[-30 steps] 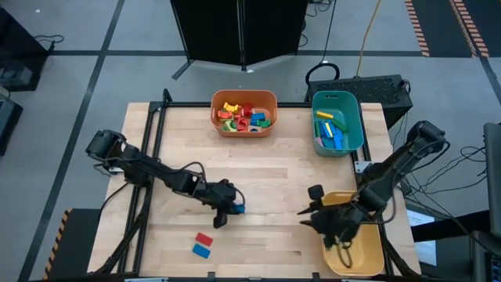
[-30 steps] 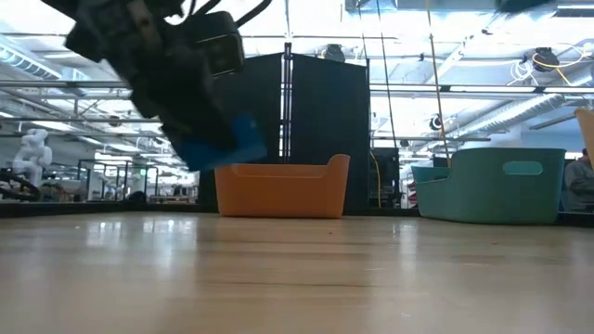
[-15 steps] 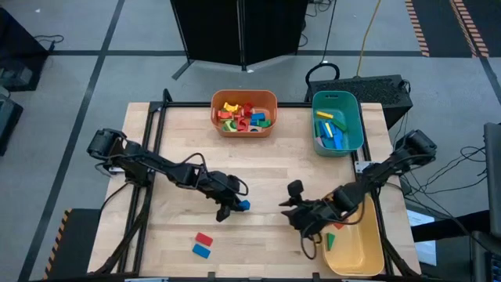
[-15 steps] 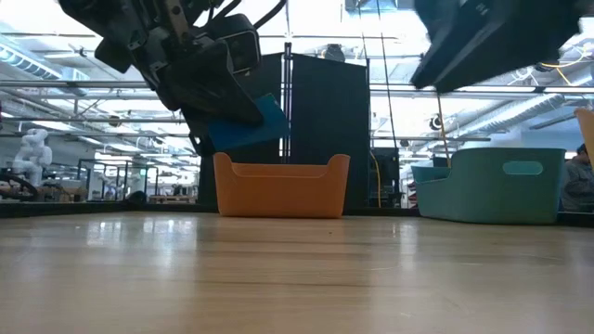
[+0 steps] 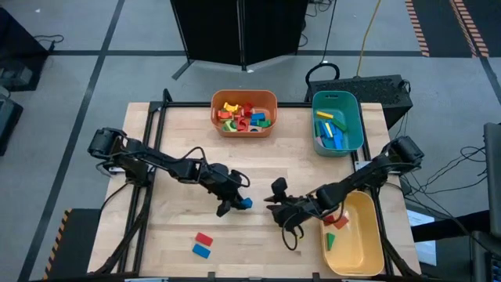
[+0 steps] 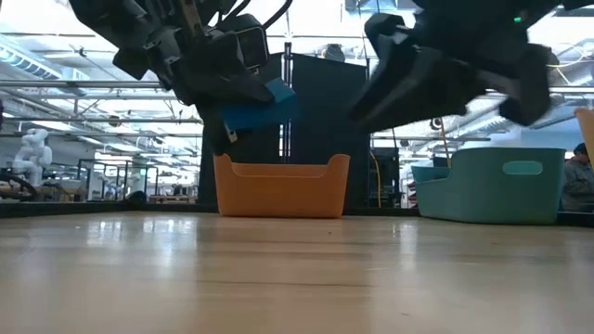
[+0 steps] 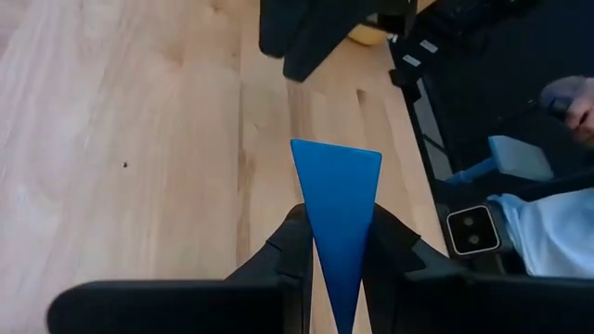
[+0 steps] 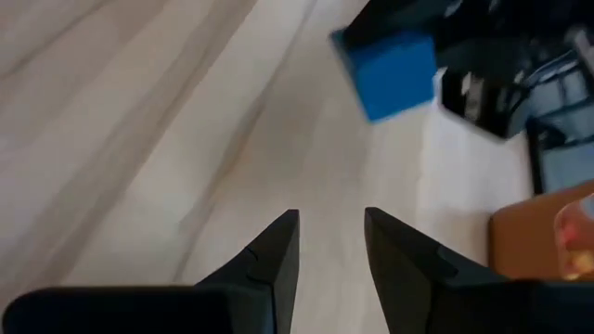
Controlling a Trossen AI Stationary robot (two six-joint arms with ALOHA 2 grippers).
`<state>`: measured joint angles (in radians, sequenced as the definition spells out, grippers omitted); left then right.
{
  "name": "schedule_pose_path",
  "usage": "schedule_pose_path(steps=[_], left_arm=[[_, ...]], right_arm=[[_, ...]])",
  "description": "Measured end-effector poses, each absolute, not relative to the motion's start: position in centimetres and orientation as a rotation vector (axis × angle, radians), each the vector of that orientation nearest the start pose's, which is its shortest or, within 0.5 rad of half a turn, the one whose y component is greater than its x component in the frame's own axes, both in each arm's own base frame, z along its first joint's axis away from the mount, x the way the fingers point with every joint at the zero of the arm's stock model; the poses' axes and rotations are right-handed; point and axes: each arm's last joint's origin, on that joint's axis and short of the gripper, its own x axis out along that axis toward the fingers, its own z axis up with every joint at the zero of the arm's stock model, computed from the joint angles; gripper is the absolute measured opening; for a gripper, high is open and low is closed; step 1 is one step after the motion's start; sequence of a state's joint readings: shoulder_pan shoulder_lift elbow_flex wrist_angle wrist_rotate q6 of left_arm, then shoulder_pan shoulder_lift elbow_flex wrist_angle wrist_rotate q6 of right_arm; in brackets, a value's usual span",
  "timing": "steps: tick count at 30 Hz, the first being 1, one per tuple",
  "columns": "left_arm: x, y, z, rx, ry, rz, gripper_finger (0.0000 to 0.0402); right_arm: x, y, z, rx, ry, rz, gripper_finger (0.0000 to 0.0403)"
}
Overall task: Sort blocks by size
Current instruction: Put the blue triangular block into the yellow bin
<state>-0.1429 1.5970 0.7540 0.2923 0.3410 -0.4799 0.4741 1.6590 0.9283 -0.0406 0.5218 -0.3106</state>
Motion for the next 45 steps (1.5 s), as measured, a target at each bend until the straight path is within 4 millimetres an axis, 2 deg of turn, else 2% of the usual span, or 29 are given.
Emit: schedule_pose_path(steps=[4, 9, 12, 16, 21, 25, 35, 45], left_arm=[[31.2, -4.9, 17.5, -0.523, 0.655, -0.325, 0.0048], [31.3, -4.3, 17.5, -0.530, 0.644, -0.323, 0.0048], [31.3, -4.1, 17.6, -0.522, 0.642, -0.331, 0.0048], [31.4, -3.8, 17.6, -0.526, 0.635, -0.341, 0.0048], [31.4, -3.4, 17.6, -0.527, 0.634, -0.344, 0.0048], [31.4, -3.3, 17.6, -0.528, 0.634, -0.344, 0.0048], [31.5, -2.4, 17.7, -0.513, 0.613, -0.328, 0.0048], [32.1, -1.7, 18.5, -0.527, 0.574, -0.349, 0.0048]], right_arm=[[31.0, 13.3, 18.5, -0.729, 0.647, 0.061, 0.0131], [31.8, 12.4, 19.1, -0.763, 0.591, 0.043, 0.0196], [32.4, 11.8, 19.2, -0.764, 0.561, 0.091, 0.0236], [33.2, 10.8, 18.9, -0.746, 0.539, 0.144, 0.0260], [33.9, 9.9, 19.0, -0.762, 0.499, 0.134, 0.0255], [34.3, 9.5, 19.3, -0.741, 0.446, 0.202, 0.0245], [34.6, 8.5, 19.3, -0.751, 0.436, 0.227, 0.0223], [34.8, 7.7, 19.4, -0.765, 0.430, 0.237, 0.0184]])
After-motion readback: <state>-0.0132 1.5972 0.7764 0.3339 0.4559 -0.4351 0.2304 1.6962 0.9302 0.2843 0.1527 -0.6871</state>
